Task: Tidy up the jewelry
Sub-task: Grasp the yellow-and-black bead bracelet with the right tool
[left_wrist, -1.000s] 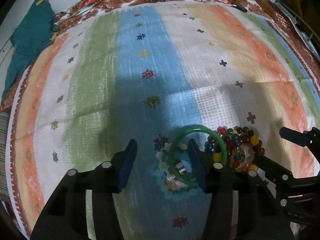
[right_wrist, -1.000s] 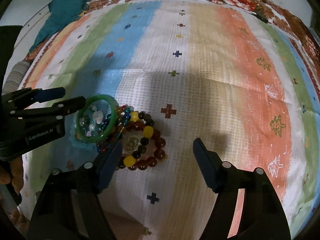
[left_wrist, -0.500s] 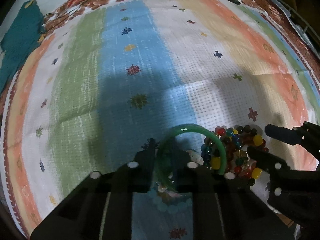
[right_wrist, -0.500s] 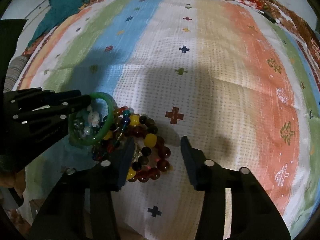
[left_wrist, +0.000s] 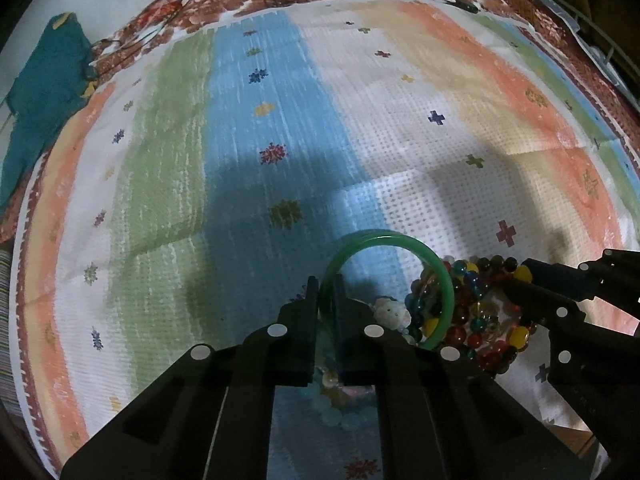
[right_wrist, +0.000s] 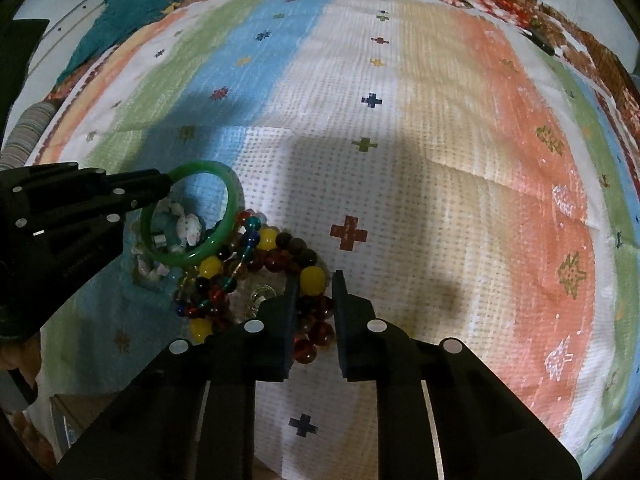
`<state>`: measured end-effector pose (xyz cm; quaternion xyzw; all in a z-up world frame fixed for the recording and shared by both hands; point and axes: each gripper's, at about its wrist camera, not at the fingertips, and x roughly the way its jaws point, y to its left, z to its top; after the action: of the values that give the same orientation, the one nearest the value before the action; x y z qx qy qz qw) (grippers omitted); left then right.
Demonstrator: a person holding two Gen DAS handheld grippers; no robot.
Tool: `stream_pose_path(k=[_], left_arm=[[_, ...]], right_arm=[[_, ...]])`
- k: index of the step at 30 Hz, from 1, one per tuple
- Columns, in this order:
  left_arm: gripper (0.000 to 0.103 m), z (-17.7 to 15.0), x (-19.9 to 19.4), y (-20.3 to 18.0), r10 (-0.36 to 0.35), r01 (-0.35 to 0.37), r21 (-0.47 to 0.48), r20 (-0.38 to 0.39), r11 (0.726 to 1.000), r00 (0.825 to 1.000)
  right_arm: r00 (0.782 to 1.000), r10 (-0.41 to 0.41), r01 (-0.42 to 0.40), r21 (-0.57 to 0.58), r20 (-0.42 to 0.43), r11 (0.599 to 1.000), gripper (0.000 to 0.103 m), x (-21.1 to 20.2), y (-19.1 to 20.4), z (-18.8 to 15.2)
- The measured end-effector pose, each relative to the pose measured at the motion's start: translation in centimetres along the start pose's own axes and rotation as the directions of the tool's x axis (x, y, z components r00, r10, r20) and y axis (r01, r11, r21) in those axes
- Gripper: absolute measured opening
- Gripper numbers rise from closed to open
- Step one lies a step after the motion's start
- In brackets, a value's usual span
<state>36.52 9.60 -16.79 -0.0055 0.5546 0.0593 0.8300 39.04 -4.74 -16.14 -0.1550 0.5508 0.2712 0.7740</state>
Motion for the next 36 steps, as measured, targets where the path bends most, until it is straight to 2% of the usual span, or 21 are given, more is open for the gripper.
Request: stream_pose_path(k=[4, 11, 21, 28, 31, 36], left_arm=[[0.006, 0.1, -0.4, -0.3, 0.016, -0.016, 0.013, 0.011, 1.0, 1.0], [0.006, 0.3, -0.6, -0.2, 0.022, -0.023, 0.011, 0.014, 1.0, 1.0], [0.006, 0.6, -2.0, 0.1, 0.035, -0.035, -0.002, 0.04, 0.999, 0.999], [0.006, 0.2, -4.2, 0.2, 0.05, -0.049, -0.014, 0.068, 0.999, 0.996], [0.006, 0.0, -5.2, 0.3, 0.035, -0.033, -0.032, 0.075, 0.999, 0.997], [0.006, -0.9, -6.4, 0.1, 0.065, -0.063, -0.022, 0.083, 0.998, 0.994]], right_arm=[[1.0, -0.006, 0.006, -0.007, 0.005, 1.0, 0.013, -0.1, 0.1, 0.0], [1.0, -0.004, 0.005, -0.004, 0.009, 1.0, 0.012, -0.4, 0.1, -0.2], [0.998, 0.01, -0.009, -0.009, 0.057, 1.0, 0.012, -2.4, 0.5, 0.1], [0.993, 0.026, -0.027, 0.001, 0.118, 1.0, 0.012, -5.3, 0.5, 0.1], [0.991, 0.027, -0.027, 0.0, 0.13, 1.0, 0.012, -6.0, 0.5, -0.1], [0.989, 0.026, -0.026, -0.005, 0.146, 1.0, 0.012, -6.9, 0.8, -0.6]])
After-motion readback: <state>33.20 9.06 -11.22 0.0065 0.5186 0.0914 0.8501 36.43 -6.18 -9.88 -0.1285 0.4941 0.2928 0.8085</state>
